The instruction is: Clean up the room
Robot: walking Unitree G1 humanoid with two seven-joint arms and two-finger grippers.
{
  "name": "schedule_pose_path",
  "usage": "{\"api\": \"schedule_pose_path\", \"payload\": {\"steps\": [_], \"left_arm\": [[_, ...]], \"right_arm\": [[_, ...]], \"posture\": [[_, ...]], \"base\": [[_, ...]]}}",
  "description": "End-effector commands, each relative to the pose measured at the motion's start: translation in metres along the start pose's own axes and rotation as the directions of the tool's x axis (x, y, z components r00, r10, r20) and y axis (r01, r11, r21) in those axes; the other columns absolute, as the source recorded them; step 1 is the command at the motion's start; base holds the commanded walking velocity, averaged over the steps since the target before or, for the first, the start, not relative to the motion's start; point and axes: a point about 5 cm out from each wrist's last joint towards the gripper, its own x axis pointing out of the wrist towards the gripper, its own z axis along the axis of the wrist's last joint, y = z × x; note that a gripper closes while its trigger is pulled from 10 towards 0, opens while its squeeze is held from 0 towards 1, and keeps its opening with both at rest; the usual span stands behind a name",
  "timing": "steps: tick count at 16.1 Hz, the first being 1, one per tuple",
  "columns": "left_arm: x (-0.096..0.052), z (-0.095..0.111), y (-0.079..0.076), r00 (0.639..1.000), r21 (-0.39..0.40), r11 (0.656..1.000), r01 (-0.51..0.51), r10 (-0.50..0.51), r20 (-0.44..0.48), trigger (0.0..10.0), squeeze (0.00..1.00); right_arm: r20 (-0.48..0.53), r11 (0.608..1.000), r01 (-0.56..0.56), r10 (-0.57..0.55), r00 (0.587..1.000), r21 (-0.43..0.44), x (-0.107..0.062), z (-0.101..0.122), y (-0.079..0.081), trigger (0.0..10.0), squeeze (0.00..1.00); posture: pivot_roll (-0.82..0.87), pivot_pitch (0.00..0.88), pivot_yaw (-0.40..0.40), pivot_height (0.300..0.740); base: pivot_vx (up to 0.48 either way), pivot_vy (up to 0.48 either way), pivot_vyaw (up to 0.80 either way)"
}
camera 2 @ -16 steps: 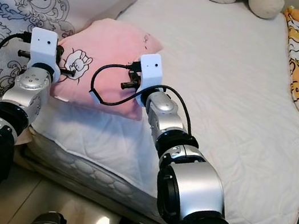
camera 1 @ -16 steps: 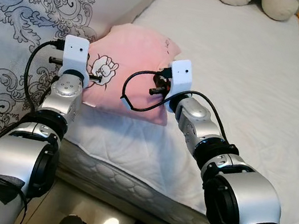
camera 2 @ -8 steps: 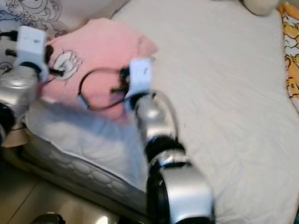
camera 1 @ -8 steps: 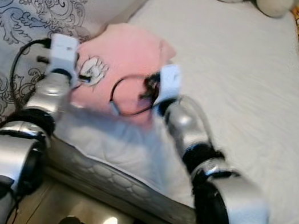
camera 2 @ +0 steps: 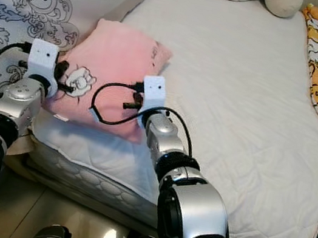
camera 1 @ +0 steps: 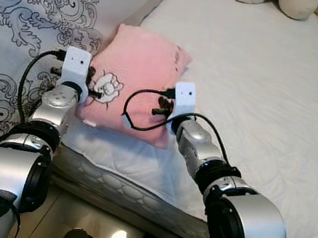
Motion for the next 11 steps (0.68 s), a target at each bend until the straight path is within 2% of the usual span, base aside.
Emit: {"api": "schedule_pose_path", "payload": {"steps": [1,2,3,6,11], "left_arm": [[-0.002,-0.007,0.006,1.0,0.013,1.0,0.0,0.001,-0.024,10.0,1.0],[-0.002,-0.007,0.005,1.0,0.009,1.0,0.006,-0.006,-0.024,10.0,1.0],[-0.001,-0.003,0.004,0.999,-0.001,1.0,0.029,-0.029,-0.015,10.0,1.0],[0.0,0.003,0.0,0.998,-0.009,0.998,0.064,-0.063,0.005,10.0,1.0],[0.005,0.024,-0.014,0.984,0.035,0.987,0.155,-0.158,0.081,10.0,1.0]], "right_arm": [[-0.005,0.999,0.04,-0.04,0.999,0.029,-0.001,-0.002,-0.005,10.0,0.0],[-0.001,0.998,0.044,-0.044,0.999,0.04,-0.001,-0.001,-0.005,10.0,0.0],[0.011,0.996,0.039,-0.04,0.999,0.074,0.0,0.0,0.0,10.0,1.0],[0.023,0.994,0.034,-0.037,0.999,0.099,0.001,0.001,0.005,10.0,1.0],[0.073,0.977,0.049,-0.065,0.995,0.21,0.003,0.01,0.014,10.0,1.0]], "posture": [[0.02,0.164,-0.063,0.74],[0.02,0.163,-0.063,0.74],[0.02,0.157,-0.059,0.74],[0.01,0.154,-0.055,0.74],[0.0,0.145,-0.046,0.74]], "base": [[0.0,0.0,0.0],[0.0,0.0,0.0],[0.0,0.0,0.0],[0.0,0.0,0.0],[0.0,0.0,0.0]]}}
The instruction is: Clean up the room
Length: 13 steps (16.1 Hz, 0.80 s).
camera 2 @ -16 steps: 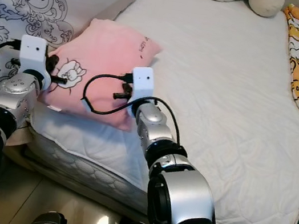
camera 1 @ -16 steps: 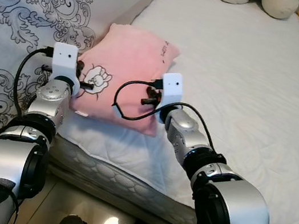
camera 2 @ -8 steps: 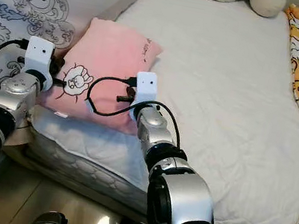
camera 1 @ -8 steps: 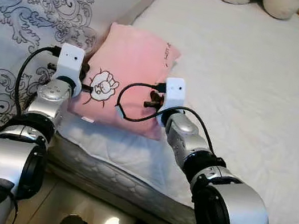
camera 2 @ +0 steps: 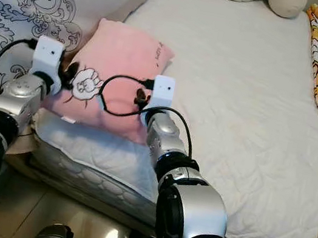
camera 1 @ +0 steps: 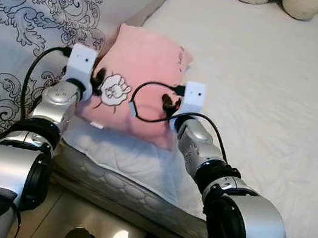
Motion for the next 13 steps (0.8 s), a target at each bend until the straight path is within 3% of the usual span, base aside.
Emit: {"api": "schedule_pose_path", "payload": {"steps": [1,3,5,7,9,11,13], "left_arm": [[0.004,0.014,-0.009,0.998,0.024,0.998,0.052,-0.053,0.046,10.0,1.0],[0.005,0.018,-0.013,0.994,0.007,0.997,0.08,-0.08,0.069,10.0,1.0],[0.005,0.018,-0.016,0.993,-0.05,0.994,0.093,-0.089,0.072,10.0,1.0],[0.004,0.016,-0.016,0.993,-0.056,0.994,0.094,-0.09,0.072,10.0,1.0],[0.001,0.015,-0.018,0.991,-0.069,0.992,0.102,-0.095,0.095,10.0,1.0],[-0.003,0.034,-0.021,0.975,-0.037,0.992,0.119,-0.109,0.192,10.0,1.0],[-0.008,0.044,-0.02,0.966,-0.028,0.993,0.117,-0.108,0.237,10.0,1.0]], "right_arm": [[0.034,0.998,-0.045,0.043,0.998,0.051,0.001,0.001,0.023,10.0,1.0],[0.044,0.994,-0.078,0.075,0.996,0.077,0.0,-0.004,0.034,10.0,1.0],[0.069,0.994,-0.088,0.083,0.994,0.064,-0.001,-0.002,0.038,10.0,1.0],[0.085,0.994,-0.092,0.087,0.993,0.057,-0.002,-0.001,0.037,10.0,1.0],[0.144,0.996,-0.087,0.082,0.986,0.028,-0.004,0.003,0.03,10.0,1.0],[0.252,0.997,-0.054,0.065,0.965,-0.048,-0.013,0.014,0.013,10.0,1.0],[0.299,0.997,-0.024,0.046,0.953,-0.077,-0.02,0.018,0.002,10.0,1.0]], "posture": [[0.0,0.141,-0.041,0.74],[0.0,0.128,-0.032,0.74],[0.0,0.112,-0.025,0.74],[0.0,0.099,-0.022,0.74],[0.0,0.067,-0.017,0.74],[0.0,0.004,-0.005,0.74],[-0.01,0.0,0.003,0.74]], "base": [[0.0,0.0,0.0],[0.0,0.0,0.0],[0.0,0.0,0.0],[0.0,0.0,0.0],[0.0,0.0,0.0],[0.0,0.0,0.0],[0.0,0.0,0.0]]}}
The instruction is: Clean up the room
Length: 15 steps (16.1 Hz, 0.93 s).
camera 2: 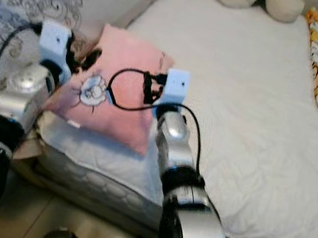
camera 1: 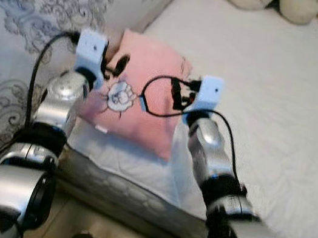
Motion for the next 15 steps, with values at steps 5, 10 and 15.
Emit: {"api": "schedule_pose_path", "payload": {"steps": [5,10,15], "left_arm": [[-0.049,-0.014,-0.054,1.0,-0.196,0.98,0.025,-0.021,0.023,10.0,1.0],[-0.139,-0.078,-0.075,0.983,-0.176,0.983,0.06,-0.088,-0.158,10.0,1.0],[-0.118,-0.065,-0.084,0.985,-0.185,0.979,0.092,-0.116,-0.125,10.0,0.0]], "right_arm": [[0.04,0.994,0.088,-0.085,0.996,-0.068,-0.062,-0.008,-0.037,10.0,1.0],[-0.032,0.964,0.068,-0.079,0.996,-0.256,-0.14,-0.026,-0.068,10.0,1.0],[-0.124,0.971,0.094,-0.124,0.985,-0.219,-0.129,-0.04,-0.068,10.0,0.0]], "posture": [[-0.02,0.0,0.014,0.74],[-0.02,0.0,-0.002,0.74],[-0.01,0.0,-0.013,0.74]], "base": [[0.0,0.0,0.0],[0.0,0.0,0.0],[0.0,0.096,-0.1]]}}
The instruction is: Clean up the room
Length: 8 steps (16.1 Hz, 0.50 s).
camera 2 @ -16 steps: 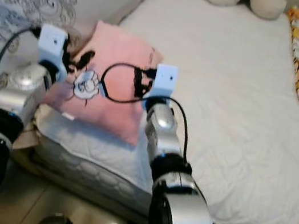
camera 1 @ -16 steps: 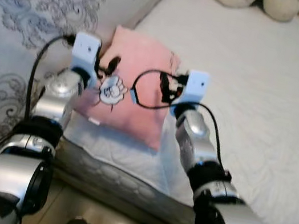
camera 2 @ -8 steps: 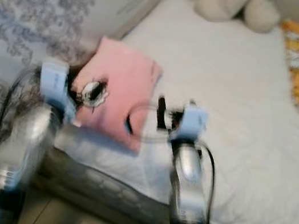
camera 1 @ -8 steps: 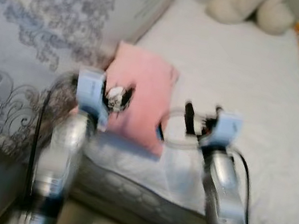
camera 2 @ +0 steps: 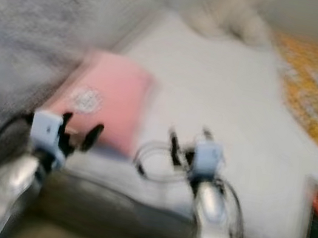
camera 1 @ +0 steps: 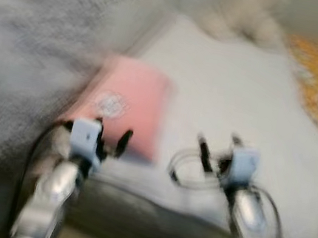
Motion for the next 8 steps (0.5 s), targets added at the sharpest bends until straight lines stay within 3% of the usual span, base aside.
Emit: {"api": "schedule_pose_path", "payload": {"steps": [1,4,5,7,8], "left_arm": [[-0.002,-0.003,-0.003,1.0,-0.015,1.0,0.008,-0.008,-0.011,10.0,0.0],[0.005,-0.004,0.005,0.999,-0.004,1.0,-0.029,0.029,-0.033,10.0,0.0],[0.007,-0.003,0.005,0.999,0.002,0.999,-0.036,0.036,-0.033,10.0,0.0],[0.014,-0.009,0.012,0.986,-0.052,0.986,-0.157,0.154,-0.07,10.0,0.0],[0.014,-0.009,0.013,0.984,-0.061,0.984,-0.169,0.164,-0.072,10.0,0.0]], "right_arm": [[-0.065,0.999,0.035,-0.035,0.997,-0.002,0.0,-0.01,-0.007,10.0,0.0],[-0.091,0.999,0.042,-0.041,0.995,0.005,0.009,-0.013,-0.009,10.0,0.0],[-0.092,0.999,0.049,-0.047,0.995,0.016,0.014,-0.013,-0.009,10.0,0.0],[-0.094,0.982,0.097,-0.083,0.992,0.159,0.021,-0.012,-0.01,10.0,0.0],[-0.097,0.978,0.106,-0.089,0.991,0.18,0.021,-0.012,-0.011,10.0,0.0]], "posture": [[-0.01,0.0,-0.012,0.736],[0.0,0.0,-0.004,0.727],[0.0,0.0,-0.005,0.727],[0.0,0.0,-0.008,0.727],[0.0,0.0,-0.008,0.727]], "base": [[0.0,0.48,0.0],[0.0,0.44,0.0],[0.0,0.0,0.0],[0.0,0.0,0.0],[0.0,0.0,0.0]]}}
